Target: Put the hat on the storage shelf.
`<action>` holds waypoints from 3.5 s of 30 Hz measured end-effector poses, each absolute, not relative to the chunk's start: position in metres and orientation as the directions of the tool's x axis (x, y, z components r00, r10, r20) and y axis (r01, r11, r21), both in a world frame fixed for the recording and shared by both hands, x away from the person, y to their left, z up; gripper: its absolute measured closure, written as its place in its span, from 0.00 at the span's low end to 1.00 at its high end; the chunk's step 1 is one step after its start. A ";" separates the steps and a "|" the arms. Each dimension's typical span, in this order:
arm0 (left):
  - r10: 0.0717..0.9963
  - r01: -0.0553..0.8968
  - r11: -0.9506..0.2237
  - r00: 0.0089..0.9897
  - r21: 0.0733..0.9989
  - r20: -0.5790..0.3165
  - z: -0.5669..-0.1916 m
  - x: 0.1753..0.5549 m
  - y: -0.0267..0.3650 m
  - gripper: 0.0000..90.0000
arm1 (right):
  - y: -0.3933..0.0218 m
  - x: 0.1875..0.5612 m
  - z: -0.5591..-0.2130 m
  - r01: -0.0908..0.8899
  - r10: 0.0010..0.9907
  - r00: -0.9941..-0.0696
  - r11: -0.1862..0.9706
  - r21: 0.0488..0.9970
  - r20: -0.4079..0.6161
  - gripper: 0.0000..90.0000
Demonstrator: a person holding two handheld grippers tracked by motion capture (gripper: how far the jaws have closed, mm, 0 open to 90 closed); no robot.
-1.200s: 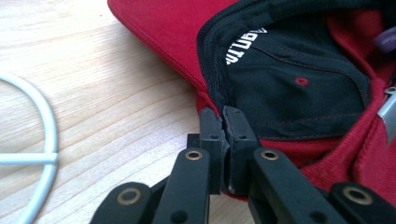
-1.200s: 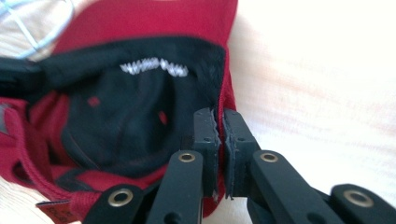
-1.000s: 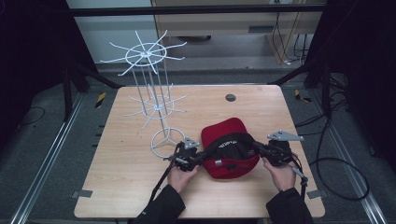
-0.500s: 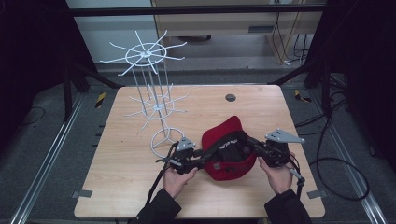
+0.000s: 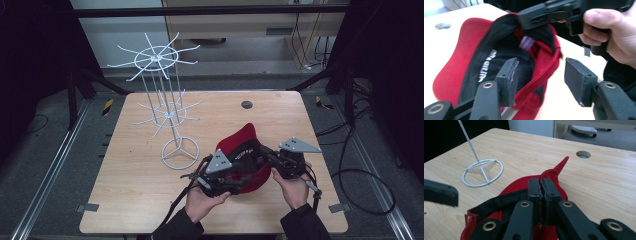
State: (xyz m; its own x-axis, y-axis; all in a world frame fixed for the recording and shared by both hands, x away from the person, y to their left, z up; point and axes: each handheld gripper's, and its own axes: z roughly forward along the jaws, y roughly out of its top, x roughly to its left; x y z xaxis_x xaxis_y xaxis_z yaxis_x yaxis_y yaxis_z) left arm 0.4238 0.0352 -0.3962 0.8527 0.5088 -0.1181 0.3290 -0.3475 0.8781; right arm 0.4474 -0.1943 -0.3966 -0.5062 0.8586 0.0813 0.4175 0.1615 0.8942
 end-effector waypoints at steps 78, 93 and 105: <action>0.634 0.282 -0.139 0.762 0.949 -0.133 -0.341 0.446 0.054 0.93 | -0.228 0.392 -0.383 0.292 0.811 -0.583 0.154 0.944 0.048 0.91; 0.693 0.374 -0.253 0.713 0.892 -0.102 -0.397 0.428 0.095 0.93 | -0.176 0.404 -0.360 0.312 0.722 -0.691 0.333 0.890 -0.028 0.89; 0.755 0.452 -0.308 0.652 0.837 -0.074 -0.432 0.422 0.152 0.93 | -0.102 0.417 -0.378 0.318 0.598 -0.800 0.491 0.811 -0.049 0.88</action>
State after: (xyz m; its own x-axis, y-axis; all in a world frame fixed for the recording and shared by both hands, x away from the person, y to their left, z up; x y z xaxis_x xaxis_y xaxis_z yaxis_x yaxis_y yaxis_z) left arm 0.4217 0.1519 -0.4322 0.6519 0.7547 -0.0744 0.4520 -0.3079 0.8372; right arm 0.4171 -0.1023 -0.3780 -0.7999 0.5982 -0.0485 0.3178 0.4908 0.8112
